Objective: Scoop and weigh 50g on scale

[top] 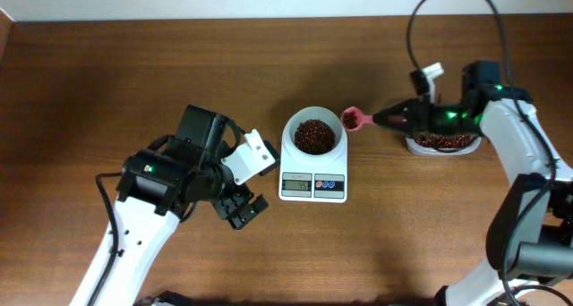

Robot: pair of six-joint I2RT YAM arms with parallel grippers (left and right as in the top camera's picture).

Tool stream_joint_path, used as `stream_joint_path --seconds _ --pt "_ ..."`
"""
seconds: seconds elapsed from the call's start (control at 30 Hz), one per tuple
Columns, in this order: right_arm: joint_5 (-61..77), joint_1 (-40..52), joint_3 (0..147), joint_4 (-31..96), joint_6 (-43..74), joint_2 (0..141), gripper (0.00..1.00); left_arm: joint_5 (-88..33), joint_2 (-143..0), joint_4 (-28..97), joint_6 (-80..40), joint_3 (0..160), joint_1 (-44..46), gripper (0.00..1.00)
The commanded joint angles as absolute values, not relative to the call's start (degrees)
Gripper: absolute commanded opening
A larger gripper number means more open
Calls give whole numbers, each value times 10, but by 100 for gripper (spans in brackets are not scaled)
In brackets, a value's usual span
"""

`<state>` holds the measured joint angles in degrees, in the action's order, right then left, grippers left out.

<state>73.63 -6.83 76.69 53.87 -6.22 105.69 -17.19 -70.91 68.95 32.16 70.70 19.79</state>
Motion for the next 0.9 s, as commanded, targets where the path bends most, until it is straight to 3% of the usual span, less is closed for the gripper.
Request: stream_joint_path --seconds 0.0,0.87 --pt "752 -39 767 540 -70 1040 4 -178 -705 689 331 705 196 99" --pt "698 -6 767 481 -70 1040 4 -178 -705 689 331 705 196 99"
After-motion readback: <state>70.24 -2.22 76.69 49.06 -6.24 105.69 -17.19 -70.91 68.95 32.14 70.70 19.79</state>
